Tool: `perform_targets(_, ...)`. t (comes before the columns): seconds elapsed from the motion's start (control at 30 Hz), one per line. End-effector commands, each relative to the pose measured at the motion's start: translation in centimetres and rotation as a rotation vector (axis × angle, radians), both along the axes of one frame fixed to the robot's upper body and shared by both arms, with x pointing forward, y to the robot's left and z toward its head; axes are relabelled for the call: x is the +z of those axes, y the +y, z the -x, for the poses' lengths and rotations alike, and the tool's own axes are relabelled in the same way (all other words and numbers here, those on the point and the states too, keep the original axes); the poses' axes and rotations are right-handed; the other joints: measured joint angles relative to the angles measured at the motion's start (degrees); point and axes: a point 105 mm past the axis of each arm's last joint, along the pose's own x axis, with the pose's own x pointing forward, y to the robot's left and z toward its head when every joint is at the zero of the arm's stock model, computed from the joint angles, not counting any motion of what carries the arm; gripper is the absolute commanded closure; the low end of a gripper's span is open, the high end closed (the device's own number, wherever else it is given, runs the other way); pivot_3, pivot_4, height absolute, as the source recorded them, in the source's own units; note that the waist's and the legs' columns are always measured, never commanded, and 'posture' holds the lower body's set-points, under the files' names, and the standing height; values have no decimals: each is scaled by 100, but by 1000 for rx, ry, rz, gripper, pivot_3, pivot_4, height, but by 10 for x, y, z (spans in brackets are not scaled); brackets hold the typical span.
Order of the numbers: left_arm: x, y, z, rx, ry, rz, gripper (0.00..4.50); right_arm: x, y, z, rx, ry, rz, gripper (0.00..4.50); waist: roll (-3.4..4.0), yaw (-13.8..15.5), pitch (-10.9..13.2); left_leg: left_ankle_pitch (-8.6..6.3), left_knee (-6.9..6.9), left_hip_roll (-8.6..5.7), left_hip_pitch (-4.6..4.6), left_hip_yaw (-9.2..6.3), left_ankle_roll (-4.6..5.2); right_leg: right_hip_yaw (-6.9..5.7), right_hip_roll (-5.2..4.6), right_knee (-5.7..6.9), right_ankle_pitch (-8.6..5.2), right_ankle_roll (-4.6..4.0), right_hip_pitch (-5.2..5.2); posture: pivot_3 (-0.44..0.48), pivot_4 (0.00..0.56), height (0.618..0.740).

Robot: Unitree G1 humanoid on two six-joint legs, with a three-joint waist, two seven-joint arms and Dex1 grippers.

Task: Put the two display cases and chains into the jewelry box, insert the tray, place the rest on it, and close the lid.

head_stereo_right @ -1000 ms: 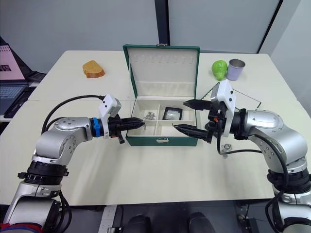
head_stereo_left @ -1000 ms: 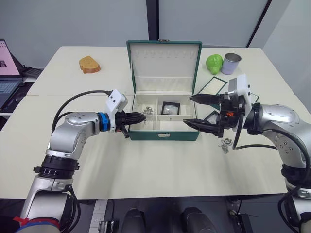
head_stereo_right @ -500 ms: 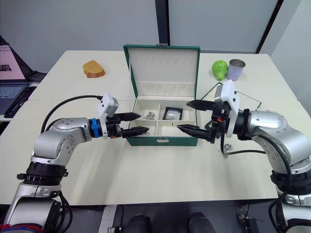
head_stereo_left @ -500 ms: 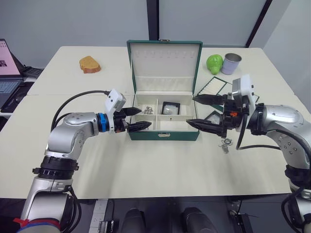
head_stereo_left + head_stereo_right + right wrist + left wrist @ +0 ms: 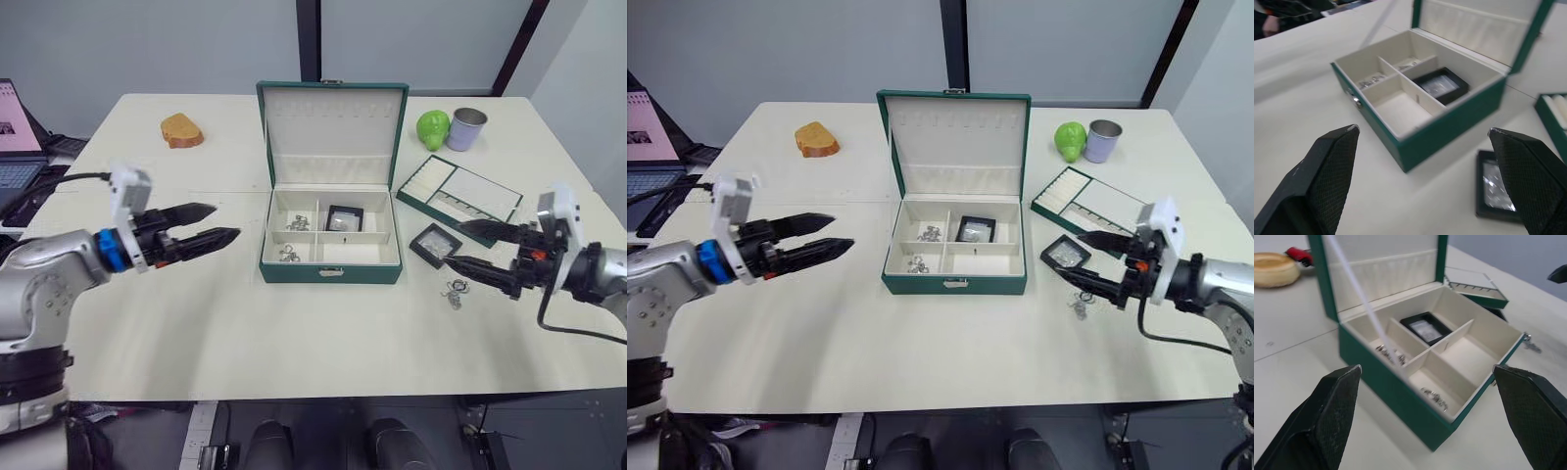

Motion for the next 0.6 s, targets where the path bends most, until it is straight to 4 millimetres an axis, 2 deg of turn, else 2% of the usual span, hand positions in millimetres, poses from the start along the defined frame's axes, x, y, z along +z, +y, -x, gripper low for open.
perform_targets(0.03, 4, 22, 7, 121, -66, -58, 28, 3, -32, 0, -147, -65, 9, 0, 0, 3, 0, 0, 0, 0, 0, 1, 0, 1, 0, 1, 0, 0, 0, 0, 150, 740)
perform_targets(0.17, -14, 38, 12, 250, -82, -61, 28, -20, -58, 0, -301, -52, -14, 0, 0, 18, 0, 0, -3, 0, 3, 3, 0, 2, 0, 1, 0, 0, 2, 0, 150, 740)
perform_targets(0.33, -37, 62, 6, 444, -154, -63, 28, -49, -78, -5, -459, -69, -48, 0, -1, 44, -1, 0, -1, -1, 17, 3, -1, 5, 0, 0, 0, 0, 22, 0, 150, 740)
perform_targets(0.4, -45, 65, 5, 498, -183, -60, 28, -51, -86, -11, -542, -127, -69, 0, 0, 44, -1, 0, -1, -1, 17, 5, -1, 6, 0, -1, 0, 0, 22, 0, 150, 740)
perform_targets(0.6, -54, 71, 4, 610, -227, -64, 28, -55, -95, -14, -639, -191, -79, 0, 2, 74, -2, 0, -1, -1, 17, 9, -2, 9, -1, 1, 0, 0, 22, 0, 150, 740)
